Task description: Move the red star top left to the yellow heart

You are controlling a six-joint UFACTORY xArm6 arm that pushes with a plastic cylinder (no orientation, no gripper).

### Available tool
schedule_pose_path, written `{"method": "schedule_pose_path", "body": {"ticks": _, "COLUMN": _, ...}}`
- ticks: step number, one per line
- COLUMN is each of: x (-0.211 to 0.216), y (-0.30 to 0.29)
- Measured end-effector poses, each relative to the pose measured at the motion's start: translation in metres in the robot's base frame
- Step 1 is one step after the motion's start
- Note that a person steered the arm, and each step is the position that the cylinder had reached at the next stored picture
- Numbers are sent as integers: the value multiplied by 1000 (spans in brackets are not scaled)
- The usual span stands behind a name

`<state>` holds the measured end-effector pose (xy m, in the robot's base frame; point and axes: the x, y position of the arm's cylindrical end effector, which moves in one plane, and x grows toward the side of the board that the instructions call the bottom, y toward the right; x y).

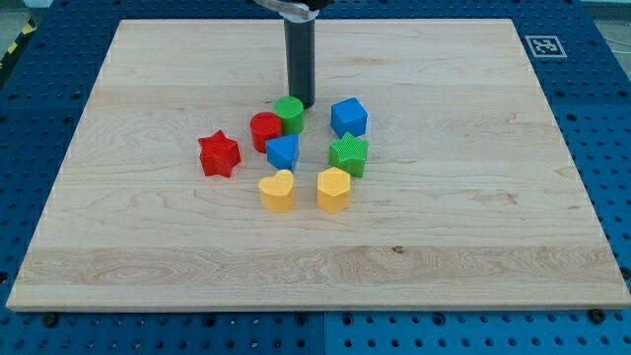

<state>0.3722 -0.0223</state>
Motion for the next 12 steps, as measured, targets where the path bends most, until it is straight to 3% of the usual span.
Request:
{"method": "schedule_pose_path", "body": {"ticks": 2, "x": 3, "y": 2}}
{"method": "schedule_pose_path", "body": {"ticks": 3, "x": -19, "y": 2}}
{"method": "schedule_pose_path", "body": {"ticks": 5, "x": -33, "y": -61}}
{"method": "schedule_pose_path", "body": {"ticks": 8, "x": 9, "y": -81}}
{"method": "schedule_pose_path", "body": {"ticks": 9, "x": 25, "y": -134}}
{"method": "schedule_pose_path", "body": {"ticks": 10, "x": 54, "y": -149}}
{"method": "schedule_pose_path", "body": {"ticks": 12, "x": 98, "y": -136}}
